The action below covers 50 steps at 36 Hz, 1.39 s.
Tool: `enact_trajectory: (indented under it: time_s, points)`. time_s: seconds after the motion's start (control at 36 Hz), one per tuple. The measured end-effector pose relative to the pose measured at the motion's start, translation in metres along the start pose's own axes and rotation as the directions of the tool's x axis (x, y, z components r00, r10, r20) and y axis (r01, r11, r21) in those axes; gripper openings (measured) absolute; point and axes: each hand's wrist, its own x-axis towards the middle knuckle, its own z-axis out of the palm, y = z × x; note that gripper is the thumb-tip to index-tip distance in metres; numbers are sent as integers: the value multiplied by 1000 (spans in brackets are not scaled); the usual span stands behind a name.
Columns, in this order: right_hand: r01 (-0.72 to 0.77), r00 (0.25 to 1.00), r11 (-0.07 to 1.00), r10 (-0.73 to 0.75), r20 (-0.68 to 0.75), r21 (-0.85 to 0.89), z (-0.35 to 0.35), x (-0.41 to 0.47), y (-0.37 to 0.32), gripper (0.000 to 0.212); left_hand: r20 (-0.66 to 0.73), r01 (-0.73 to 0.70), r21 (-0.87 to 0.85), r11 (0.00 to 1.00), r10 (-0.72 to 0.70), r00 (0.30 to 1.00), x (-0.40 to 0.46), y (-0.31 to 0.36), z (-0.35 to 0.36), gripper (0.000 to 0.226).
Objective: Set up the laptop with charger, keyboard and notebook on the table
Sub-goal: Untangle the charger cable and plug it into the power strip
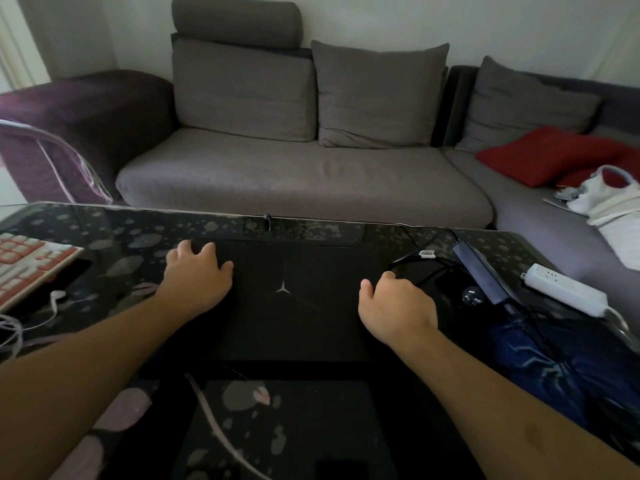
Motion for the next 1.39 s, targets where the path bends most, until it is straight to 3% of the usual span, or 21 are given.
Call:
enact_trajectory:
  time_s: [0.08, 0.19, 0.31, 0.39, 0.5, 0.58, 0.69, 0.86, 0.94, 1.03, 1.14, 1.22, 1.28, 1.39]
  points:
    - [73, 997, 997, -73, 32, -7, -10, -6, 12, 47, -60, -200, 21, 980, 201, 978, -19, 20, 4, 54]
    - [110, 991, 990, -116, 71, 85, -20, -17, 31, 31, 1, -457, -141, 878, 462, 887, -50, 70, 5, 36]
    - [117, 990, 969, -131, 54, 217, -35, -31, 52, 9, -7, -640, -104, 761, 643, 766, -82, 130, 13, 22]
    - [46, 998, 952, -57, 27, 303, -53, -31, 84, 18, 21, -700, -120, 704, 707, 707, -98, 178, 27, 18]
    - [-119, 986, 909, 155, -61, 398, -70, -9, 146, 35, 77, -582, -337, 740, 637, 767, -106, 236, 56, 18]
    - [-248, 967, 878, 252, 46, 408, -72, 14, 189, 43, 70, -441, -466, 767, 529, 846, -104, 273, 83, 21]
    - [-285, 940, 877, 178, 291, 387, -63, 39, 220, 49, 114, -308, -539, 784, 430, 896, -93, 317, 110, 23]
    - [-248, 947, 835, 103, 304, 491, -65, 59, 237, 39, 202, -173, -495, 851, 306, 930, -71, 354, 130, 50]
    - [-268, 945, 776, 95, 313, 571, -59, 67, 244, 45, 281, -33, -675, 737, 298, 912, -62, 365, 132, 40]
    - [-291, 942, 684, 84, 324, 669, -55, 77, 254, 27, 246, 31, -771, 636, 254, 935, -53, 371, 130, 28]
    - [-224, 971, 538, 55, 232, 812, -55, 88, 269, 25, 261, 122, -878, 463, 249, 933, -39, 370, 118, 31]
    - [-121, 993, 618, 69, 99, 777, -48, 92, 269, 39, 269, 184, -932, 313, 255, 929, -29, 363, 112, 29]
    - [-61, 998, 709, 61, 26, 702, -40, 96, 264, 32, 266, 221, -955, 200, 242, 933, -25, 360, 108, 28]
    - [-27, 985, 699, -102, 138, 715, -34, 100, 252, 22, 281, 281, -959, 39, 252, 926, -23, 353, 102, 22]
